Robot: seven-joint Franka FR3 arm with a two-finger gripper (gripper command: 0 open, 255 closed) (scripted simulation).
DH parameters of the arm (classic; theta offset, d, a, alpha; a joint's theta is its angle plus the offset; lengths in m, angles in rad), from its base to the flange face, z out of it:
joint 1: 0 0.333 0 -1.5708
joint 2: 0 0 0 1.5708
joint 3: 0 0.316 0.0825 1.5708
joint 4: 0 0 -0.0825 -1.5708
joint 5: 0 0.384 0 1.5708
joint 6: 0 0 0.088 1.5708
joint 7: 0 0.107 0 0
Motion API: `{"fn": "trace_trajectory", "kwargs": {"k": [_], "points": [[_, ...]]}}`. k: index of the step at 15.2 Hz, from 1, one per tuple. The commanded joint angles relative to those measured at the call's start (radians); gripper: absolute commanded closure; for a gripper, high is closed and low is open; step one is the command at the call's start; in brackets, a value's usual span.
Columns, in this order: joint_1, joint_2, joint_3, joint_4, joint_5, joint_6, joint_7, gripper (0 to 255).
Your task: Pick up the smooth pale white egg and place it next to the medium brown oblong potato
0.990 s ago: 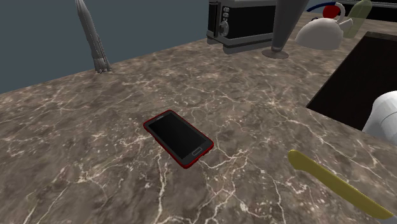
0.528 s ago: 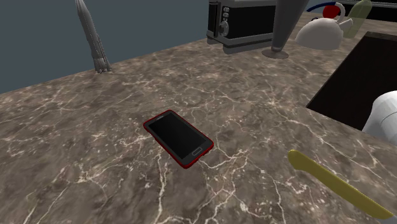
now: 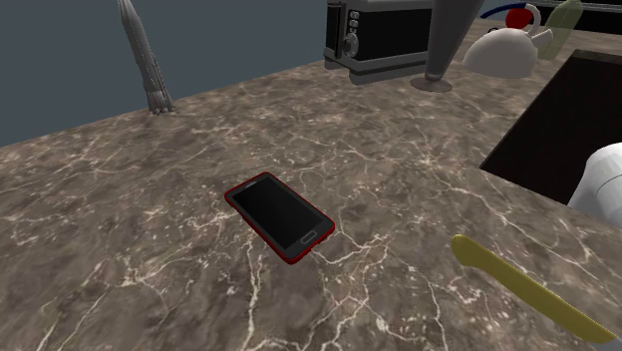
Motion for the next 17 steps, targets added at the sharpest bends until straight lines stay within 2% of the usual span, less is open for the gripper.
{"fn": "trace_trajectory", "kwargs": {"k": [1, 4, 17], "points": [[-0.022, 0.006, 0.021, 0.084, 0.048, -0.059, 0.051, 255], [-0.069, 0.030, 0.052, 0.246, 0.140, -0.156, 0.150, 255], [0.011, -0.148, 0.069, -0.024, 0.200, -0.059, 0.143, 255]]}}
